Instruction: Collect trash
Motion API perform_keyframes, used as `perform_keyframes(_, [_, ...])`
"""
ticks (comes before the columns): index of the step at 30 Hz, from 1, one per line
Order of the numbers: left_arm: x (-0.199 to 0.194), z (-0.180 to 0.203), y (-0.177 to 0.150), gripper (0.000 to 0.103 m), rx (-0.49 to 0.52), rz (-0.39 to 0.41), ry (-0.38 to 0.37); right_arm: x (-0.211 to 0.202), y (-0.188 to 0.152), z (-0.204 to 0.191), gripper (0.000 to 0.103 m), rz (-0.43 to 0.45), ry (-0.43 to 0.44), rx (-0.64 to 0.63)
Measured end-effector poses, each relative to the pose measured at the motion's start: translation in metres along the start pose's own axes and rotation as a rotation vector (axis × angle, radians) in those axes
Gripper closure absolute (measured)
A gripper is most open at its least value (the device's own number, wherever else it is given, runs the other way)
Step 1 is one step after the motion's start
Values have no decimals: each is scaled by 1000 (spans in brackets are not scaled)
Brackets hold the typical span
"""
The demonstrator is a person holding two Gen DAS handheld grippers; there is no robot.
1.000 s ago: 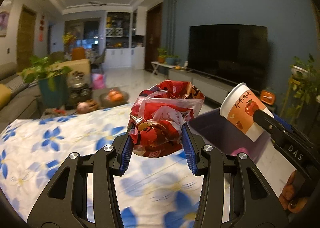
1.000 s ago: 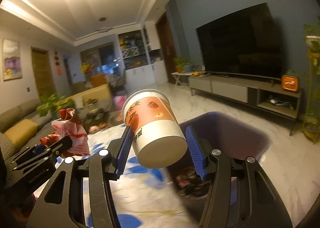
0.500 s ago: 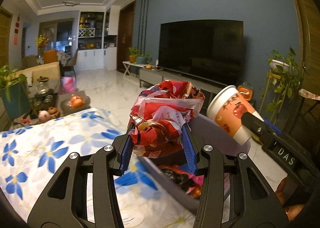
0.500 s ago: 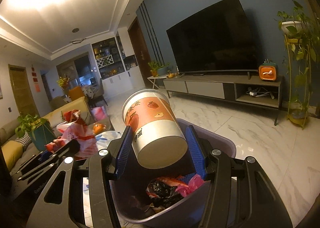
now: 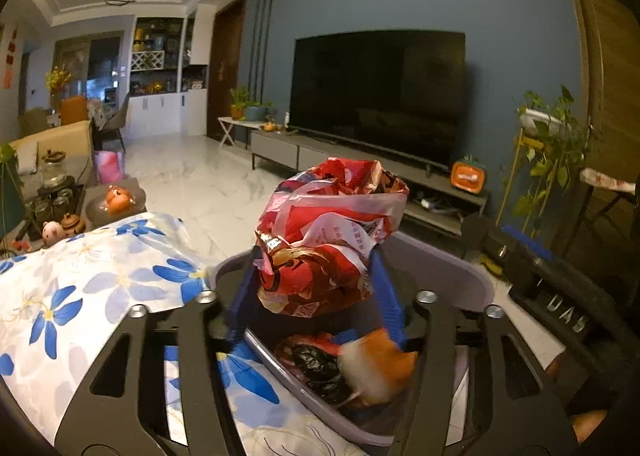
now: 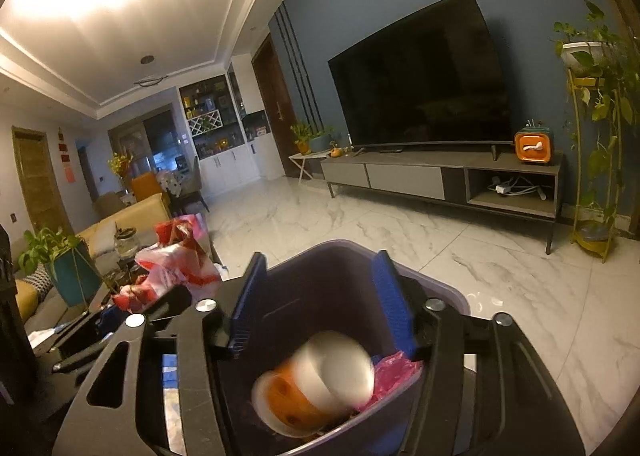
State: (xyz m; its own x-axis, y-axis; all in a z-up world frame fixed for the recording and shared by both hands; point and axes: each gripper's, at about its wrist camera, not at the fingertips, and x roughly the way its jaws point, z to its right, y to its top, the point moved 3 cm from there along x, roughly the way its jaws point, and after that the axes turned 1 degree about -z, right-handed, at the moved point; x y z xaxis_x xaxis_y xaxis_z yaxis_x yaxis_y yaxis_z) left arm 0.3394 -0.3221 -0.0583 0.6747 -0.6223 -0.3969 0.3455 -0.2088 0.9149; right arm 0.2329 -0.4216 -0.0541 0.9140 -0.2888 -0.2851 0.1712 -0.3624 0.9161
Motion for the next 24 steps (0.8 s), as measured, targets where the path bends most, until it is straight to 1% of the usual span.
perform_keyframes(1, [1, 0, -1, 34, 4, -5, 2, -2, 0, 2, 37, 4, -9, 5])
perform_keyframes(2, [1, 0, -3, 33, 6, -4, 8, -2, 0, 4, 37, 5, -13, 7])
perform_keyframes(4, [0, -2, -6, 27, 2, -9, 14, -8, -1, 4, 34, 10, -25, -9])
perform_keyframes(7, [-9, -8, -8, 21, -10, -7, 37, -18, -1, -4, 24, 18, -40, -45])
perform_keyframes(8, [-14, -10, -9, 20, -10, 0, 54, -23, -3, -8, 18, 21, -46, -66])
perform_keyframes(9, [-23, -15, -12, 17, -10, 2, 84, -26, -5, -10, 16, 21, -52, -80])
perform_keyframes(10, [-27, -17, -13, 16, -10, 1, 97, -30, -7, -15, 14, 19, -61, -102])
perform_keyframes(12, [-41, -25, -17, 15, -17, -3, 136, -37, -13, -25, 6, 9, -71, -141])
perform_keyframes(14, [-61, -35, -25, 13, -33, -5, 188, -42, -18, -32, 5, 4, -81, -173])
perform_keyframes(18, [-96, -48, -38, 7, -87, -6, 253, -59, -30, -59, 5, -10, -81, -245])
perform_keyframes(21, [-129, -58, -46, 6, -94, 6, 309, -74, -37, -75, 5, -23, -67, -274])
perform_keyframes(22, [-143, -61, -49, 6, -93, 10, 345, -80, -39, -81, 5, -25, -57, -281])
perform_keyframes(24, [-163, -65, -53, 6, -94, 19, 377, -92, -43, -90, 5, -27, -47, -289])
